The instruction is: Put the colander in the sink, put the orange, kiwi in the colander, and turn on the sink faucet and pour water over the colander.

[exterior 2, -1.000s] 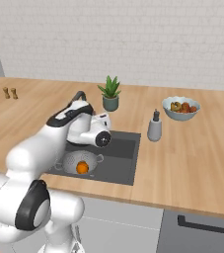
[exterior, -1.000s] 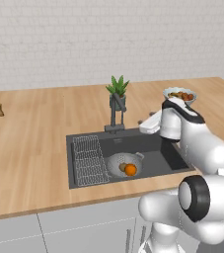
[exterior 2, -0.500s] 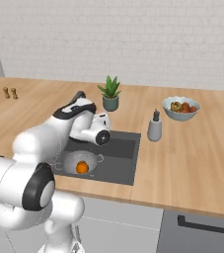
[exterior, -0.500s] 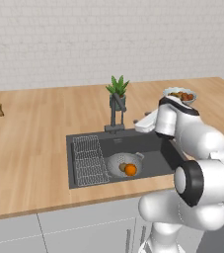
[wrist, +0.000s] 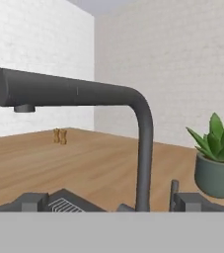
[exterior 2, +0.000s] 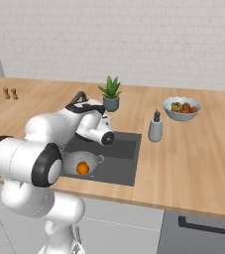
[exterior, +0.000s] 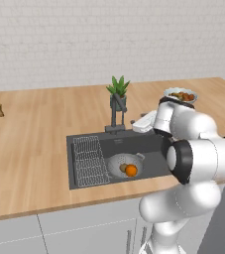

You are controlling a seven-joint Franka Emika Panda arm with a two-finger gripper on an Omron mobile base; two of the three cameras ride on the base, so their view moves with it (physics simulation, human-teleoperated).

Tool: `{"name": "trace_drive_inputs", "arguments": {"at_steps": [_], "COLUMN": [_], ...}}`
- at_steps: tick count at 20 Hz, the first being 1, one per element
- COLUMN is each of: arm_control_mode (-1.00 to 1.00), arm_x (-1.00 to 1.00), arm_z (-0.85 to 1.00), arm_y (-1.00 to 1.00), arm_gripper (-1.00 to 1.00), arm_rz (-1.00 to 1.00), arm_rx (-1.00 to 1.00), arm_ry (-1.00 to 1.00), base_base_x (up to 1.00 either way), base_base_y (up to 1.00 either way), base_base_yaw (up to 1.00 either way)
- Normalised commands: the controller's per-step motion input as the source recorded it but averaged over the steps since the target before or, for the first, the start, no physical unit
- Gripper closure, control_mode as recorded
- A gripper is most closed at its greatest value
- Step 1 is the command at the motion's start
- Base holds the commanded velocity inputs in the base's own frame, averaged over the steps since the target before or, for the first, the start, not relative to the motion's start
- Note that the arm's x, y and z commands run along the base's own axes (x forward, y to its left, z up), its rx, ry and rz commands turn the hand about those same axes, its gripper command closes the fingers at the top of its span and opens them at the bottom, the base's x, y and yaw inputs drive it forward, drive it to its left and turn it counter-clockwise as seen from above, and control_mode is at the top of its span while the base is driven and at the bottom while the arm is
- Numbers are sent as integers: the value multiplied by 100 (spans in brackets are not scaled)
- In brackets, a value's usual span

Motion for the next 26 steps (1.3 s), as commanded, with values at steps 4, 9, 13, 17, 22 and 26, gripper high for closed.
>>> {"name": "trace_drive_inputs", "arguments": {"at_steps": [4,9,13,17,22,26], "arm_control_mode": [-100,-100,-100,-100,-100,-100], "arm_x": [25,34,35,26,21,28], "arm_z": [-11,-9,-3,-8,-11,-10], "arm_y": [0,0,5,8,19,14], "arm_gripper": [-100,-100,-100,-100,-100,-100], "arm_rz": [10,7,1,1,0,1], "arm_rx": [8,5,1,0,0,0], "arm_ry": [0,0,0,0,0,-2], "base_base_x": [0,0,0,0,0,0], "base_base_y": [0,0,0,0,0,0], "base_base_yaw": [0,0,0,0,0,0]}}
